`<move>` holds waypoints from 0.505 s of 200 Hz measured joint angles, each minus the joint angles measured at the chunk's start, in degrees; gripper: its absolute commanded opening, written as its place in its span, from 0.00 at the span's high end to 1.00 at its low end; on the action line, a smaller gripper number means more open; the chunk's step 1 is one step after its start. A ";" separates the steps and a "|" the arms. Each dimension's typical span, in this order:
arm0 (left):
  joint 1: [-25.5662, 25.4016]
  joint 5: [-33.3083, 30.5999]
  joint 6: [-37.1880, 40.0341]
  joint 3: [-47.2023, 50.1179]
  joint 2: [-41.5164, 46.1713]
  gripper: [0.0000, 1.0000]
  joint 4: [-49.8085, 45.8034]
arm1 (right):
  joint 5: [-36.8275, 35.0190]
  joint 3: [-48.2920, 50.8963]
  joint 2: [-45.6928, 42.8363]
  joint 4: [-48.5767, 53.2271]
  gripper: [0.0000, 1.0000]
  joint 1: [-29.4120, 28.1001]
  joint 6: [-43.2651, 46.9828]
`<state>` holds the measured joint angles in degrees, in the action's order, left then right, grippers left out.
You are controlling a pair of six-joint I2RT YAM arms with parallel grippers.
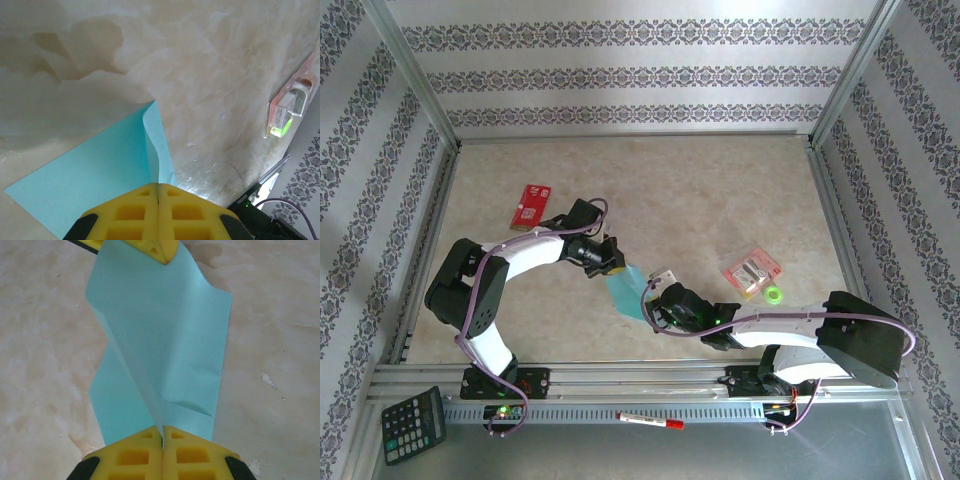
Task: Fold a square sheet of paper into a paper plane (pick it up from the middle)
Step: Fourth fold the wing at the center of the table.
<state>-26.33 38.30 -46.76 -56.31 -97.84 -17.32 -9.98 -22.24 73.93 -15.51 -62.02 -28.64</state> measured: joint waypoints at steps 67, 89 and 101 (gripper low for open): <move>0.59 -0.52 1.88 -0.50 -0.22 0.77 -2.64 | 0.00 0.96 0.11 -1.55 1.00 0.00 -3.67; 1.03 -1.79 2.29 -0.52 -0.17 0.66 -3.15 | 0.07 2.78 0.48 -3.17 1.00 0.04 -5.75; 1.51 -2.95 2.64 -0.52 0.02 0.61 -3.58 | 0.48 3.76 0.48 -3.74 1.00 0.44 -6.91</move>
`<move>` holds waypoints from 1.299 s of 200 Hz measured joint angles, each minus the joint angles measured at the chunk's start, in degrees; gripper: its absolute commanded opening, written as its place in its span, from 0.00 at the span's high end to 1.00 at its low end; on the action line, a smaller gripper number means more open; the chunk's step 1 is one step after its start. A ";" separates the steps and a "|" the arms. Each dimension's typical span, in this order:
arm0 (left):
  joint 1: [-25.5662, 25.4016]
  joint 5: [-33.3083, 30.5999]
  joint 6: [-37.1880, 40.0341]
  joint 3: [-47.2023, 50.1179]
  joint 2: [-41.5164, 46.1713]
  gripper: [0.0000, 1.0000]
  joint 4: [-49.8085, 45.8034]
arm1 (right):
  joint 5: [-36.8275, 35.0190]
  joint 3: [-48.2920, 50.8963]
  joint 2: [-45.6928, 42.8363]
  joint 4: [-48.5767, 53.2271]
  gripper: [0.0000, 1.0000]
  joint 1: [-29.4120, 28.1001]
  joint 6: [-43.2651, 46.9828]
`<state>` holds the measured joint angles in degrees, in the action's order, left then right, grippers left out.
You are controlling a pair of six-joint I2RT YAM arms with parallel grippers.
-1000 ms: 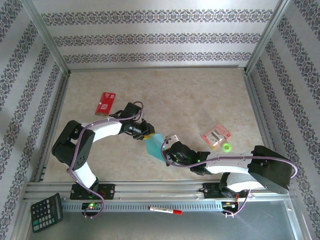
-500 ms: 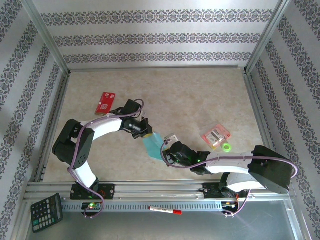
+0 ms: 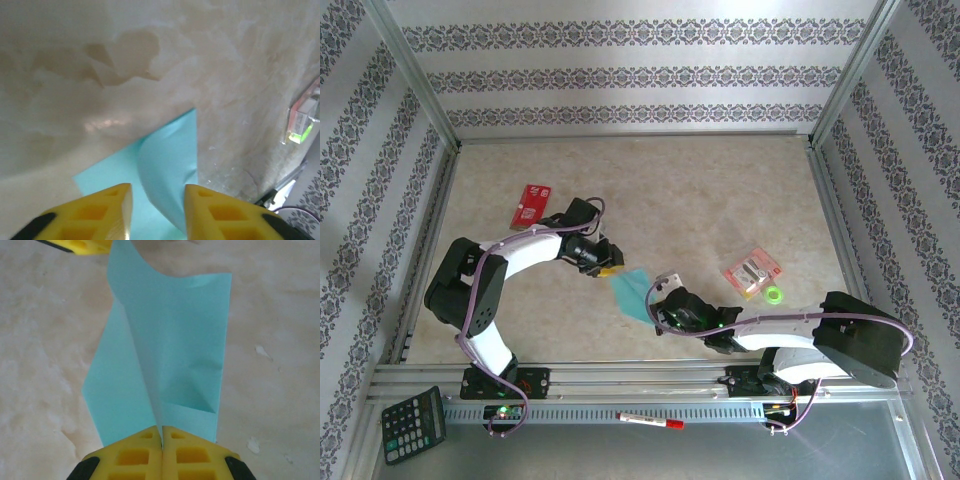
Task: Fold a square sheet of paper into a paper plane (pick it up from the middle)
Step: Fourth fold the wing at the center of the table.
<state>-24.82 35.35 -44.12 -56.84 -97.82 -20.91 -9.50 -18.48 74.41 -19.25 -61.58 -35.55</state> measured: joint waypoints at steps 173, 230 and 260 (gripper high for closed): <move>-9.97 -2.82 -11.67 11.61 7.28 0.95 12.61 | -0.15 7.06 1.07 -16.26 1.00 2.25 -24.06; -10.05 -2.60 -11.69 10.82 1.95 0.97 16.28 | -1.38 8.35 4.00 -19.87 1.00 2.25 -28.74; -10.05 -2.62 -11.65 10.82 0.02 0.98 16.92 | -1.60 8.70 4.63 -21.03 1.00 2.25 -29.97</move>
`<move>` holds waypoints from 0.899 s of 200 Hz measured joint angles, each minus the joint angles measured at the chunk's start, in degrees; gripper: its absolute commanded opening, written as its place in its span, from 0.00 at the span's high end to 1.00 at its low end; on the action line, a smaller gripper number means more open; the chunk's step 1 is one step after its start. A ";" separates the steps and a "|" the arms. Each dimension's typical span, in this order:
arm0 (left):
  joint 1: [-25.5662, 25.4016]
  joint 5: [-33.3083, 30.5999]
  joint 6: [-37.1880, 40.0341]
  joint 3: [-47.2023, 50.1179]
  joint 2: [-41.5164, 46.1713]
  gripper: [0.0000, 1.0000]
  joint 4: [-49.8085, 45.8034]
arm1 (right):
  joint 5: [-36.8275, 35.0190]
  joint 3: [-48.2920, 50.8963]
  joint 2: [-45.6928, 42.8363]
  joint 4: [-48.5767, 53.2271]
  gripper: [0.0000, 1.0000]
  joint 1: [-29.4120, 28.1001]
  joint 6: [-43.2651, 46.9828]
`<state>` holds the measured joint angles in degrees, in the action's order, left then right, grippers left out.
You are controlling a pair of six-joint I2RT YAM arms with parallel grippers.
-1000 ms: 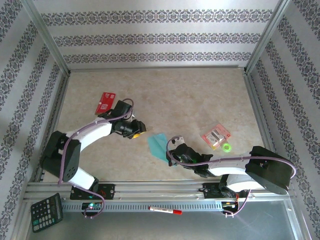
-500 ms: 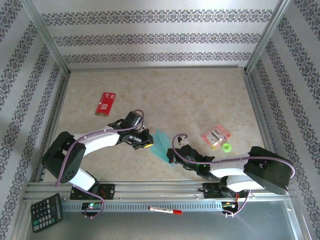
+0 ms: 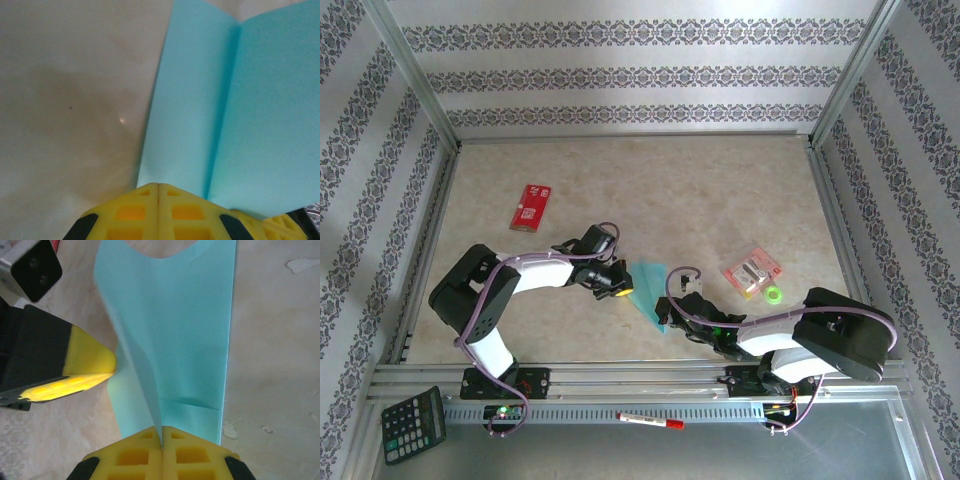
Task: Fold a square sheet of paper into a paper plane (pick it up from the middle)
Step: Fourth fold the wing at the center of the table.
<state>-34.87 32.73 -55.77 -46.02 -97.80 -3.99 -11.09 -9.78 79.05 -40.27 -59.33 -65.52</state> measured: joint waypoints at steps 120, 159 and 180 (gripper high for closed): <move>0.00 -0.02 0.46 -1.64 1.84 0.93 0.68 | 4.59 -0.83 3.58 -2.97 1.00 2.23 5.01; 0.02 -0.26 1.25 -2.67 -0.61 0.97 0.83 | 5.57 -0.87 4.31 -3.63 1.00 2.38 5.53; 0.11 -0.81 1.81 -2.67 -2.29 1.00 0.83 | 5.66 -0.87 4.31 -3.82 1.00 2.89 5.55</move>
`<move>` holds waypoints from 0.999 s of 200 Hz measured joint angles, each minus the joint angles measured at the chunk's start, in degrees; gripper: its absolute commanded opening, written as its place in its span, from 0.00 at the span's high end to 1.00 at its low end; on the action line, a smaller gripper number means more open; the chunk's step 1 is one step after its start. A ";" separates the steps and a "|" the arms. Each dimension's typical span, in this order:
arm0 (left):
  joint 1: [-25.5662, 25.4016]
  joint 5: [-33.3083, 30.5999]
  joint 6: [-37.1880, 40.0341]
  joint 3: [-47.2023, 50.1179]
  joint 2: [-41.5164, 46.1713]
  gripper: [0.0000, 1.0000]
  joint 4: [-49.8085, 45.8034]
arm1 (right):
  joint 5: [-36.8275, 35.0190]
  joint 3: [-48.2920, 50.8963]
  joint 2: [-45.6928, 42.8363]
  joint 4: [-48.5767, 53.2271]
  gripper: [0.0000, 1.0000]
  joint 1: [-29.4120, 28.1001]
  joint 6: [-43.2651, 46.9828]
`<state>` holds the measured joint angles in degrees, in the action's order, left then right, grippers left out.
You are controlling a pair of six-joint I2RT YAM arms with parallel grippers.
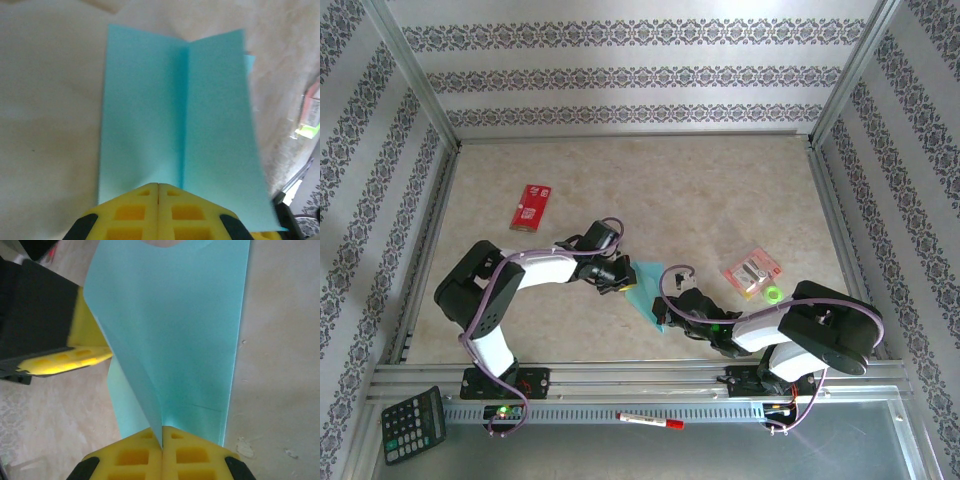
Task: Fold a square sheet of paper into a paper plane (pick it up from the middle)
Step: Fourth fold the wing at the center of the table.
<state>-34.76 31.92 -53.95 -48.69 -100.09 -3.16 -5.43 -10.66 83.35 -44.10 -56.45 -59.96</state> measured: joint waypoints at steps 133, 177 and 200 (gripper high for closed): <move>0.37 -2.01 2.78 3.87 1.38 1.00 2.89 | -1.16 0.72 0.44 -2.91 1.00 0.09 -3.91; 0.37 -2.10 2.78 4.11 1.53 1.00 3.21 | -2.03 1.27 0.13 -2.62 1.00 0.09 -4.44; 0.37 -2.10 2.78 4.11 1.53 1.00 3.21 | -2.43 1.31 -0.09 -1.92 1.00 0.09 -4.44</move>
<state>-34.39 29.82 -51.18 -44.58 -98.56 0.05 -7.86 -9.34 83.26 -46.02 -56.36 -64.40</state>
